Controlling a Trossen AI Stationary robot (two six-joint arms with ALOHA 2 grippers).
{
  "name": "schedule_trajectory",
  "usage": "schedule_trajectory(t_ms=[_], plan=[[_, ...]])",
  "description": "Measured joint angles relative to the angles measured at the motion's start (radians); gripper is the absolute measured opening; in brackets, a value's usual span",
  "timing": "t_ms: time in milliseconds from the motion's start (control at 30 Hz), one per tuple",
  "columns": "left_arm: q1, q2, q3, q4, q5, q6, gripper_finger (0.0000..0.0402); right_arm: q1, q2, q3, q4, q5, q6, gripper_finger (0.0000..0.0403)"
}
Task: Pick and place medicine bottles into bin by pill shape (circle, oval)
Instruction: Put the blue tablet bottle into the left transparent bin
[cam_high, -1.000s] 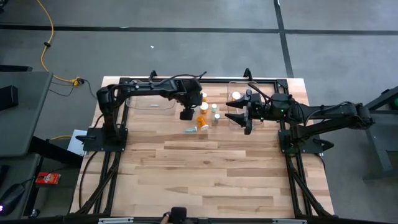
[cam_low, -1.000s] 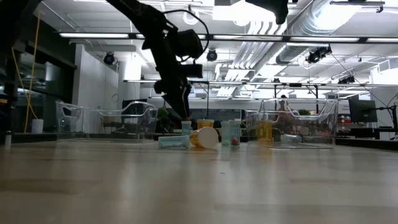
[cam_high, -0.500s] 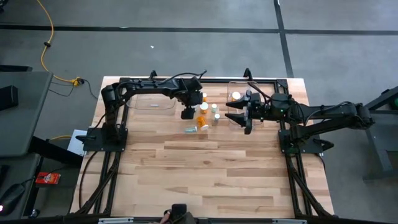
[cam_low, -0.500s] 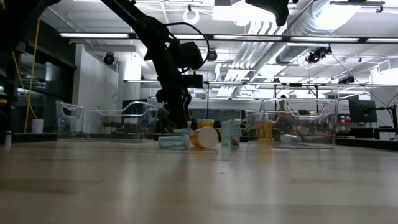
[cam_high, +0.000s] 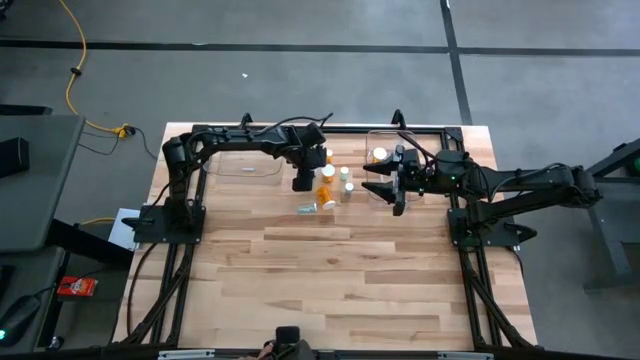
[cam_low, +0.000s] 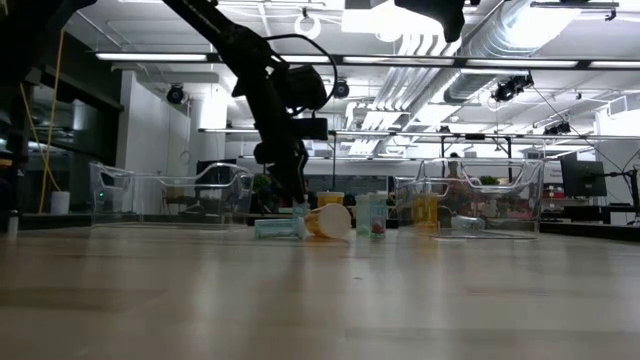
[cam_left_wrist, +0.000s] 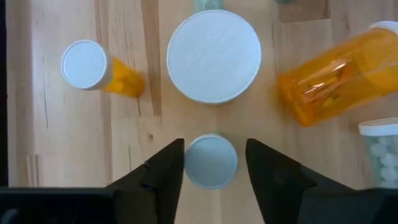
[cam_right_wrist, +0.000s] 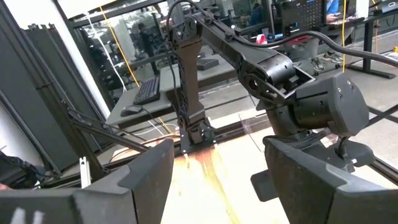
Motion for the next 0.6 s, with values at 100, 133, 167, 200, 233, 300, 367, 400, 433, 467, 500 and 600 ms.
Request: schedule_trajectory(t_ms=[100, 133, 167, 200, 233, 300, 367, 400, 433, 467, 500, 600], plan=[[0.0, 0.0, 0.0, 0.009, 0.0, -0.001, 0.0133, 0.0, 0.0, 0.0, -0.002, 0.0, -0.001, 0.0245], [0.0, 0.0, 0.0, 0.012, -0.001, -0.001, 0.0127, 0.0, 0.0, 0.0, -0.005, 0.0, 0.0, 0.0245], [0.0, -0.001, 0.0, 0.013, -0.001, -0.001, 0.0122, 0.0, 0.0, 0.0, -0.005, 0.0, 0.0, 0.0245], [0.0, -0.001, 0.0, 0.012, -0.003, -0.001, 0.0117, 0.0, 0.0, 0.0, -0.005, 0.0, 0.0, 0.0245], [0.0, -0.001, 0.0, 0.012, -0.003, -0.001, 0.0112, 0.0, 0.0, 0.0, -0.005, 0.0, 0.0, 0.0245], [0.0, -0.001, 0.0, 0.011, -0.003, -0.001, 0.0106, 0.0, 0.0, 0.0, -0.005, 0.0, -0.002, 0.0245], [0.0, -0.002, 0.0, 0.006, -0.003, -0.007, 0.0104, 0.0, 0.0, 0.0, -0.005, 0.0, -0.003, 0.0245], [0.0, -0.004, 0.0, 0.001, -0.003, -0.009, 0.0103, 0.0, 0.0, 0.0, -0.005, 0.0, -0.003, 0.0245], [0.0, -0.008, 0.0, -0.013, -0.003, -0.01, 0.0103, 0.0, 0.0, 0.0, -0.005, 0.0, -0.003, 0.0245], [0.0, -0.014, -0.001, -0.025, -0.005, -0.01, 0.0104, 0.0, 0.0, 0.0, -0.005, 0.0, -0.003, 0.0245], [0.0, -0.023, -0.001, -0.035, -0.004, -0.013, 0.0104, 0.0, 0.0, 0.0, -0.005, -0.001, -0.003, 0.0245], [0.0, -0.072, -0.001, -0.073, 0.006, -0.026, 0.0103, 0.0, 0.0, 0.0, -0.005, -0.001, -0.003, 0.0245]])
